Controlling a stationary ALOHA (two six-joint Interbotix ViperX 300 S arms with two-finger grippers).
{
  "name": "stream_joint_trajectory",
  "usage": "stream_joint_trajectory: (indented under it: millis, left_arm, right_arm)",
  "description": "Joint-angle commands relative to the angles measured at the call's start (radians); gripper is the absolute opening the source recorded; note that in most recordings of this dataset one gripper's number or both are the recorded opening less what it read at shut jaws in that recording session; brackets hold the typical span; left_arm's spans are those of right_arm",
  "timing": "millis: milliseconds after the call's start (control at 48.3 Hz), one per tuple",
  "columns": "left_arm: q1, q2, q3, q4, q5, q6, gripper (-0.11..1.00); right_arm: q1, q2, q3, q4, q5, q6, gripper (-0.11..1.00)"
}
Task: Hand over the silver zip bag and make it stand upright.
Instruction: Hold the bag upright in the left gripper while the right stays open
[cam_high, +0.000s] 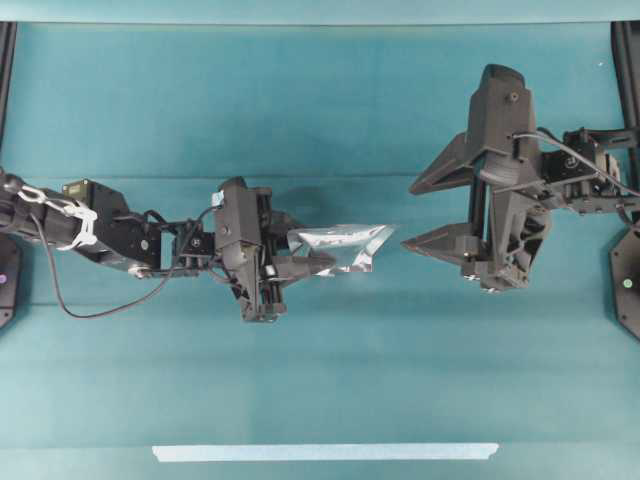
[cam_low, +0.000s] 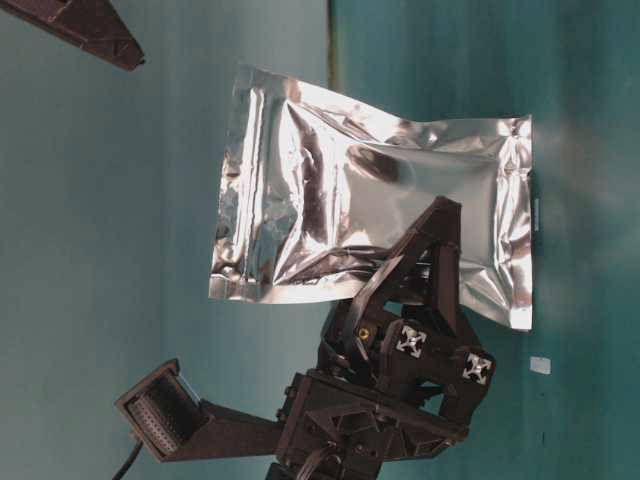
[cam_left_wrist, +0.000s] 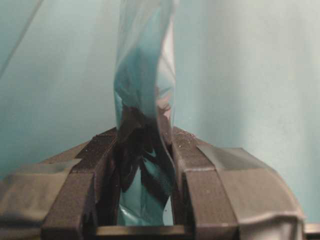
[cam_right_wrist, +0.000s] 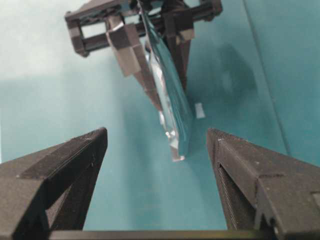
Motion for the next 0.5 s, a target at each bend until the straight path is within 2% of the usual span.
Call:
stream_joint_trajectory:
  millis: [0,476]
  left_arm:
    - [-0.012,-0.005,-0.006,0.002,-0.003,0.000,0.27]
    - [-0.012,-0.005,-0.008,0.002,-0.003,0.000,0.27]
  right_arm:
    - [0.003,-0.017,-0.008,0.000,-0.008,0.008,0.86]
    - [0.005,-0.015,-0.008,0.002,-0.014,0.009,0.85]
